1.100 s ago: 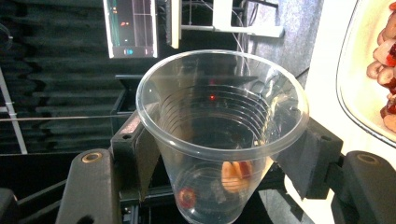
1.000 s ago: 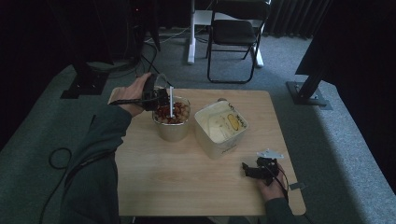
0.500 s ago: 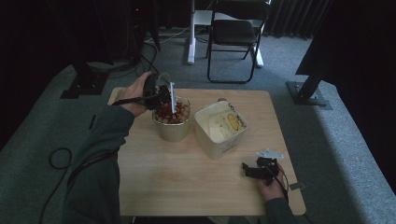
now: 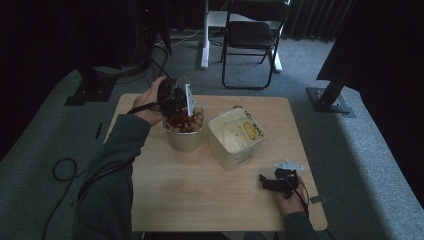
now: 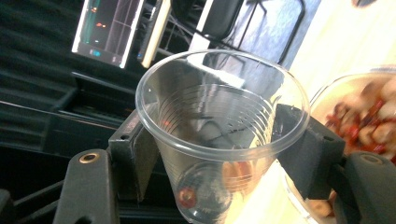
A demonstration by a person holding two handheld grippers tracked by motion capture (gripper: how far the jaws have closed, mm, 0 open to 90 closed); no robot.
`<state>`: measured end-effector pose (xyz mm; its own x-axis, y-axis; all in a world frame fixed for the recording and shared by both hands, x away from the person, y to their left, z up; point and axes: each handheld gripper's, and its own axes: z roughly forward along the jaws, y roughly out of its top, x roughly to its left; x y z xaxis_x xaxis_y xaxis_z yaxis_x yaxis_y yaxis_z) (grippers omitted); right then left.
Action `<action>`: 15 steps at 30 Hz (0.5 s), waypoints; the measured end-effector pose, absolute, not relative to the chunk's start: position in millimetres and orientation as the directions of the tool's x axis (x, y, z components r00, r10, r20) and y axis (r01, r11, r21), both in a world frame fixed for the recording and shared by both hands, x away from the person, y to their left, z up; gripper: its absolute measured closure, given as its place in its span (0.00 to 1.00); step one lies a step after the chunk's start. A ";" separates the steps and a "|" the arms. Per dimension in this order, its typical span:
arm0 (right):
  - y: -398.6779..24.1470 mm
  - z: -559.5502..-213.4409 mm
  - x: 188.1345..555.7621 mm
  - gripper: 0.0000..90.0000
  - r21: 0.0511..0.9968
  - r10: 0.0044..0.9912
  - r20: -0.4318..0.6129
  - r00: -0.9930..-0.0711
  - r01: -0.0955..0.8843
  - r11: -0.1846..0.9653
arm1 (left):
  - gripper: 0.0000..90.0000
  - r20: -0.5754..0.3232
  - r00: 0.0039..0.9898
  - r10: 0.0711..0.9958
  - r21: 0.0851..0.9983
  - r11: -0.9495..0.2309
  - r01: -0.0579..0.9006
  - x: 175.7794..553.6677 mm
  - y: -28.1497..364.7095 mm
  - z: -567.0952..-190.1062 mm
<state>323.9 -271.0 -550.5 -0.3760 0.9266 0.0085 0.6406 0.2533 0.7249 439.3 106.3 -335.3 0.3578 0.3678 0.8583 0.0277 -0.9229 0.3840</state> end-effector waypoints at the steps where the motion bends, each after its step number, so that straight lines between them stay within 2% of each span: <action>1: -271.0 -550.5 323.9 0.14 0.725 0.927 0.008 -0.376 0.640 0.253 | 0.38 0.846 0.371 0.383 0.402 -0.915 0.029 439.6 105.4 -333.9; 7: -271.0 -550.6 323.9 0.14 0.725 0.927 0.008 -0.376 0.640 0.253 | 0.37 0.793 0.422 0.440 0.472 -0.881 0.033 440.3 102.7 -328.3; 8: -271.0 -550.5 323.9 0.14 0.725 0.927 0.008 -0.376 0.641 0.253 | 0.37 0.741 0.450 0.499 0.541 -0.840 0.039 440.3 102.9 -323.5; 9: -271.0 -550.6 323.9 0.14 0.725 0.927 0.008 -0.376 0.640 0.254 | 0.37 0.719 0.460 0.521 0.568 -0.822 0.042 440.4 102.9 -321.7; 15: -271.0 -550.6 323.9 0.14 0.725 0.927 0.008 -0.376 0.641 0.254 | 0.37 0.605 0.527 0.598 0.678 -0.733 0.054 440.2 98.7 -314.0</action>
<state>323.9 -271.0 -550.6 -0.3761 0.9265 0.0082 0.6405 0.2535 0.7249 440.2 98.7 -314.0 0.5267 0.5975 0.6046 0.0535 -0.7331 0.6780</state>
